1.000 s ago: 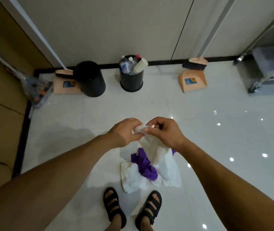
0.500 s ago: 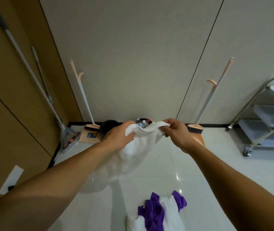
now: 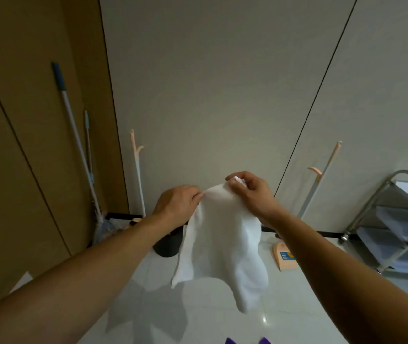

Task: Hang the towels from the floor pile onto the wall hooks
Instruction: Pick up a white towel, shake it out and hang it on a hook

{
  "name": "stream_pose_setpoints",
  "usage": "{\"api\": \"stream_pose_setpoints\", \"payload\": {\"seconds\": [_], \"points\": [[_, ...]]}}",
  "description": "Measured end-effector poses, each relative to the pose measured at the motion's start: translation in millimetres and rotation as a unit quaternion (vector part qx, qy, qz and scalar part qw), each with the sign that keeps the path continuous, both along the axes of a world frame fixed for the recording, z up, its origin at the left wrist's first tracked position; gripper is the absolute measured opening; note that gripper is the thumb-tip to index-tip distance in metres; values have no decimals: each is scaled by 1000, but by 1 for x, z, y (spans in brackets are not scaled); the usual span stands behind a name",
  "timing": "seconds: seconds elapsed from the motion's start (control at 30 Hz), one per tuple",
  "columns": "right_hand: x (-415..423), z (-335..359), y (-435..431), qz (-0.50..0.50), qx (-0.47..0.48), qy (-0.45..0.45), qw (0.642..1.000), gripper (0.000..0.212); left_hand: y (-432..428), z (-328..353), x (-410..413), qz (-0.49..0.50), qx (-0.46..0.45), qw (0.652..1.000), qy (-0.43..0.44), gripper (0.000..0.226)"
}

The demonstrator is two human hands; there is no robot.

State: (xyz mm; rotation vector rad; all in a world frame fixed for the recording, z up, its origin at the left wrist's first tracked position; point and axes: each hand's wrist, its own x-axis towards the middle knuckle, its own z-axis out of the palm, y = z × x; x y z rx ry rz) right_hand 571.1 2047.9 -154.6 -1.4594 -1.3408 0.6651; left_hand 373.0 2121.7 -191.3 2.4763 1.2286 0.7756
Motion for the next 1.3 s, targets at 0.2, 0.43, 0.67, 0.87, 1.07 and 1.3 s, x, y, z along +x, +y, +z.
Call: {"api": "stream_pose_setpoints", "payload": {"seconds": [0.2, 0.43, 0.67, 0.87, 1.07, 1.3], "points": [[8, 21, -2, -17, -70, -137, 988, 45, 10, 31, 14, 36, -88, 980, -174, 20], [8, 32, 3, 23, -64, -3, 998, 36, 24, 47, 31, 15, -82, 985, -153, 19], [2, 22, 12, 149, -201, 33, 968, 64, 48, 84, 35, 16, 44, 991, -126, 17], [-3, 13, 27, 117, -265, -40, 956, 38, 51, 72, 36, 2, 41, 997, -67, 20], [18, 3, 32, -4, -152, 342, 927, 29, 47, 19, 14, 21, -191, 981, -24, 32], [26, 4, 22, 33, -121, 420, 899, 60, 29, -12, -7, 55, -445, 894, -17, 50]]}}
